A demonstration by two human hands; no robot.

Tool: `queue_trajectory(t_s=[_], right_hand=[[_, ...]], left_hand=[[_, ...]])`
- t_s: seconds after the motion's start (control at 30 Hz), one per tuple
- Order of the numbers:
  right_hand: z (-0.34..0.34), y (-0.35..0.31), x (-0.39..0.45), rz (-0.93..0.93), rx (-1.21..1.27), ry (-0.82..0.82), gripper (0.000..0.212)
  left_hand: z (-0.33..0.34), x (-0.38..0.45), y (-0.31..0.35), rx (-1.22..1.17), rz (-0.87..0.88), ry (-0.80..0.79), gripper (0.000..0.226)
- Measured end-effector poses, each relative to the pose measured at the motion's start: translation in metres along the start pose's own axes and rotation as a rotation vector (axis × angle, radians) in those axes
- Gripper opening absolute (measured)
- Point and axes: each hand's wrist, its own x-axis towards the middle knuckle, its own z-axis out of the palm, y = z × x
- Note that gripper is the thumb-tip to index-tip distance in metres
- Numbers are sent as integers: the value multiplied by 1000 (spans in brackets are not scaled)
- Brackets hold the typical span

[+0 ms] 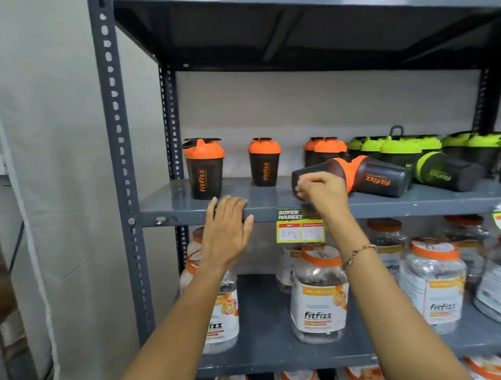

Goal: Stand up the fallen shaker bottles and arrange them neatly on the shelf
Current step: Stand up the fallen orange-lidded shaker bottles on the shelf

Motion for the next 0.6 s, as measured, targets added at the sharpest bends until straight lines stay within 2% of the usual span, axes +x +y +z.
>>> queue_trajectory(t_s=[0.1, 0.2, 0.27, 0.43, 0.6], right_hand=[[-26, 5, 6, 108, -92, 165, 30], [-25, -7, 11, 246, -161, 185, 79], [-16, -17, 18, 242, -280, 161, 92], [0, -31, 31, 362, -356, 106, 95], [2, -30, 32, 371, -362, 157, 86]], left_hand=[[4, 2, 14, 27, -14, -7, 37], [4, 1, 15, 69, -26, -7, 36], [2, 1, 17, 68, -35, -19, 37], [-7, -1, 8, 52, 30, -51, 41], [-13, 0, -3, 85, 115, -39, 42]])
